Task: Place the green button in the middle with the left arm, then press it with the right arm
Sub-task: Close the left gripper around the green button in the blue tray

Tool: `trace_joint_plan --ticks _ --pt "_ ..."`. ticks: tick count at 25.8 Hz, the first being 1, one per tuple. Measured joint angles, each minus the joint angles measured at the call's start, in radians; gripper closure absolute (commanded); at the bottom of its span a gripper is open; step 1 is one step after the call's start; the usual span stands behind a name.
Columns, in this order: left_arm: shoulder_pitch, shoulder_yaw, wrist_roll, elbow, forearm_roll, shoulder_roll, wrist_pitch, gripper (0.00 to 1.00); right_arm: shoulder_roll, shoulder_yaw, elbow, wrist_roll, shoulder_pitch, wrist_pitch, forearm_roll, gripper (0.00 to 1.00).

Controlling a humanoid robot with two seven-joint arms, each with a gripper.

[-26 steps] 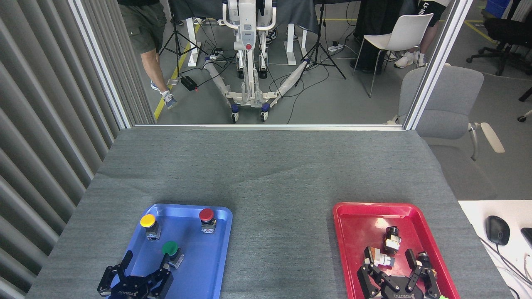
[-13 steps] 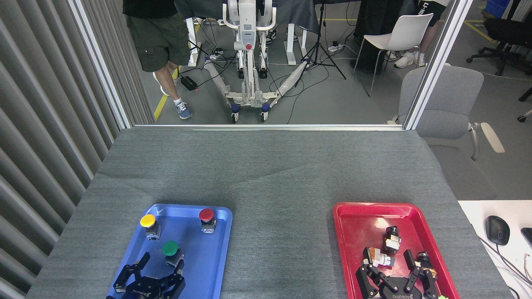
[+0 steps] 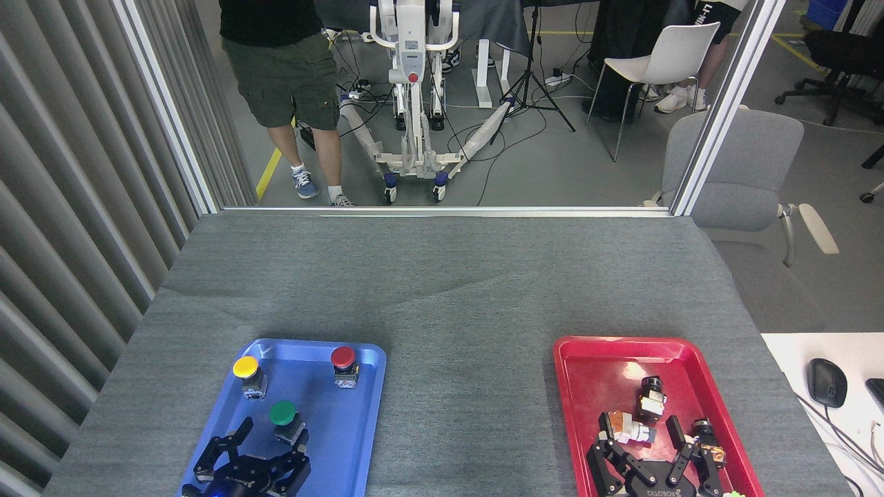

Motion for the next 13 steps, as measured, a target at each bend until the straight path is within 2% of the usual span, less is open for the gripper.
trace_joint_plan --ticks 13 --pt "-0.028 -0.002 -0.004 0.046 0.000 -0.004 -0.014 0.06 0.015 -0.001 0.000 0.001 -0.002 0.000 0.011 0.00"
